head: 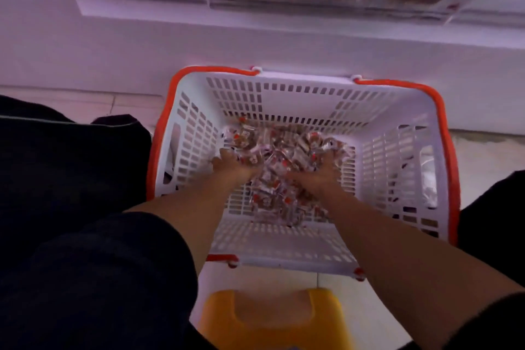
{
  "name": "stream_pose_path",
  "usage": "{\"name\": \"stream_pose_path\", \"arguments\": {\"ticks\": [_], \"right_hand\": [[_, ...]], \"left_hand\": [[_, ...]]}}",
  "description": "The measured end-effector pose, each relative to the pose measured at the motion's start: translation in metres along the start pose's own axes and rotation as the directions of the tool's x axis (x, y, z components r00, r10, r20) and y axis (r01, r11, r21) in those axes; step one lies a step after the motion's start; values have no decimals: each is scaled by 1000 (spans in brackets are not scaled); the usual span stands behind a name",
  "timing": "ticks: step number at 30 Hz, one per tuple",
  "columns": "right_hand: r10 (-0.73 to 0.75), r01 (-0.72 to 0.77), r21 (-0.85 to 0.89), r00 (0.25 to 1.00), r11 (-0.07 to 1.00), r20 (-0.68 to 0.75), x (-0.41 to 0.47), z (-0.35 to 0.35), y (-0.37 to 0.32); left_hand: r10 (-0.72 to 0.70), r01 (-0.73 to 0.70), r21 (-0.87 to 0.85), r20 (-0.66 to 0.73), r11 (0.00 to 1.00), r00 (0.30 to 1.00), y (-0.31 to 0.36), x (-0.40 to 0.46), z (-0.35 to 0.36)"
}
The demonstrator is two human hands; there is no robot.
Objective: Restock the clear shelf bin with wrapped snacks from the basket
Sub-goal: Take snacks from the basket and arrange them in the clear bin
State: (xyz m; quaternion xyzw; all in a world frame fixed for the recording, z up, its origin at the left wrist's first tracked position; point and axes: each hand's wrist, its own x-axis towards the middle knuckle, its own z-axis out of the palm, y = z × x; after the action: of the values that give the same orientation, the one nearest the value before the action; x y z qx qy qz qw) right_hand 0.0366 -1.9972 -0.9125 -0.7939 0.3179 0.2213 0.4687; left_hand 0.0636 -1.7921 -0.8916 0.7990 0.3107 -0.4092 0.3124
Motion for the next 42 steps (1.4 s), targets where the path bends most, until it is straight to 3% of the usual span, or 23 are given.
{"name": "stream_pose_path", "arguments": {"ticks": [2, 3, 5, 7, 10, 14, 17, 22, 27, 29, 31, 33, 35, 37, 39, 42], "right_hand": [[-148, 149, -91, 989, 985, 17, 5, 13, -11], [-197, 201, -183, 980, 962, 40, 7, 18, -18], [-230, 230, -336, 972, 913, 40, 11, 28, -31], [-264, 242, -367, 964, 898, -11, 14, 34, -38], [-290, 271, -260, 956, 927, -39, 16, 30, -37], [-175, 178, 38, 982, 983, -72, 16, 17, -30], [-163, 164, 6, 983, 986, -85, 13, 6, -26], [-348, 334, -268, 937, 904, -7, 1, -16, -29], [-397, 384, -290, 918, 876, 15, -15, -32, -36], [-378, 378, -252, 924, 891, 51, -25, -37, -40], [-282, 284, -6, 955, 959, 94, -36, -43, -48], [-205, 150, 269, 961, 951, 187, -52, -54, -66], [-212, 37, 417, 899, 908, 382, -70, -72, -94], [-255, -6, 413, 778, 911, 573, -91, -98, -133], [-271, 63, 314, 682, 947, 680, -117, -127, -173], [-329, 206, 256, 588, 944, 739, -160, -170, -219]], "left_hand": [[-9, 21, 68, -169, 997, 986, -1, 10, 15], [28, -24, 21, -227, 999, 974, -1, 15, 23], [108, -147, -188, -203, 971, 973, 1, 20, 36], [131, -170, -269, -158, 948, 979, 4, 21, 40], [158, -214, -251, -226, 944, 961, 6, 19, 40], [175, -260, -298, -284, 918, 943, 4, 9, 35], [187, -259, -196, -326, 946, 927, 2, 1, 28], [136, -235, -240, -370, 942, 919, -4, -14, 14], [209, -302, -212, -373, 929, 904, -11, -27, 4], [251, -327, -172, -356, 929, 900, -13, -31, 2], [278, -368, -231, -345, 901, 897, -12, -38, -4], [277, -386, -442, -292, 810, 916, -2, -50, -14], [333, -338, -637, -133, 693, 934, 13, -69, -30], [442, -267, -678, 96, 685, 892, 32, -98, -54], [515, -248, -622, 294, 742, 805, 51, -134, -80], [571, -268, -583, 430, 767, 699, 75, -192, -124]]}}
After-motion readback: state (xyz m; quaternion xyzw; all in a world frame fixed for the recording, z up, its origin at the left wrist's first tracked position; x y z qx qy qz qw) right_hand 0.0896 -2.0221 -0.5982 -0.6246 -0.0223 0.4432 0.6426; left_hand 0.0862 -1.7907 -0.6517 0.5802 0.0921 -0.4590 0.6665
